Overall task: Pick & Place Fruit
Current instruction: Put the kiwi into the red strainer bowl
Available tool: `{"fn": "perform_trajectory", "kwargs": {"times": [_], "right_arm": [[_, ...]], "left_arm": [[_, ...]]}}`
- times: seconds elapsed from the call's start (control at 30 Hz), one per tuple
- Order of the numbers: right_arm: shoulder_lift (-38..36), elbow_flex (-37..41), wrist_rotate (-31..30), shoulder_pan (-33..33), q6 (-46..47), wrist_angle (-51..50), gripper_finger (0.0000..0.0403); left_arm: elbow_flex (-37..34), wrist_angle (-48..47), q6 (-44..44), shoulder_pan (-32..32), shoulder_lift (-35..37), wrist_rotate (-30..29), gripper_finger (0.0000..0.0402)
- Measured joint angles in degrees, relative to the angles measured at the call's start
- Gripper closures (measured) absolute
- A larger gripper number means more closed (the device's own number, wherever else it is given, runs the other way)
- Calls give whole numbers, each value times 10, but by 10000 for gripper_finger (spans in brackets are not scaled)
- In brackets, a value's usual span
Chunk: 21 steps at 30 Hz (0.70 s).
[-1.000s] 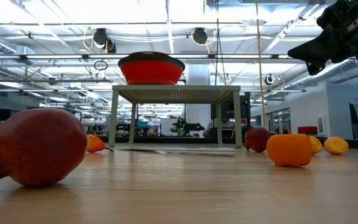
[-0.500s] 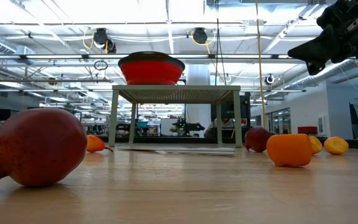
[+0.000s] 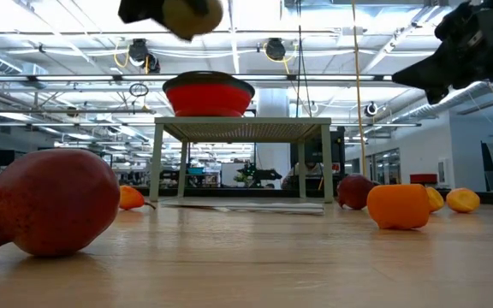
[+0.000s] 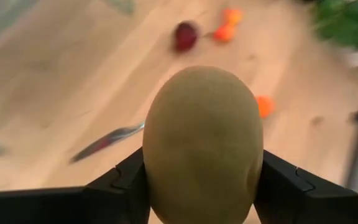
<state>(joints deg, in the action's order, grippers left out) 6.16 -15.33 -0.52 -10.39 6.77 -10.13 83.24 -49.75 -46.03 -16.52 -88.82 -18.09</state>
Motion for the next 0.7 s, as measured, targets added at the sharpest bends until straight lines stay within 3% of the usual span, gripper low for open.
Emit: {"fn": "perform_trajectory", "kwargs": {"times": [0.17,0.4,0.7], "right_arm": [[0,0,-41,0,0,0,403],[0,0,-69,0,0,0,403],[0,0,-100,0,-15,-16,403]], "left_arm": [[0,-92,31,39,0,0,207],[0,-193,111,104,11,-6,179],[0,-204,201,173,89,0,207]]}}
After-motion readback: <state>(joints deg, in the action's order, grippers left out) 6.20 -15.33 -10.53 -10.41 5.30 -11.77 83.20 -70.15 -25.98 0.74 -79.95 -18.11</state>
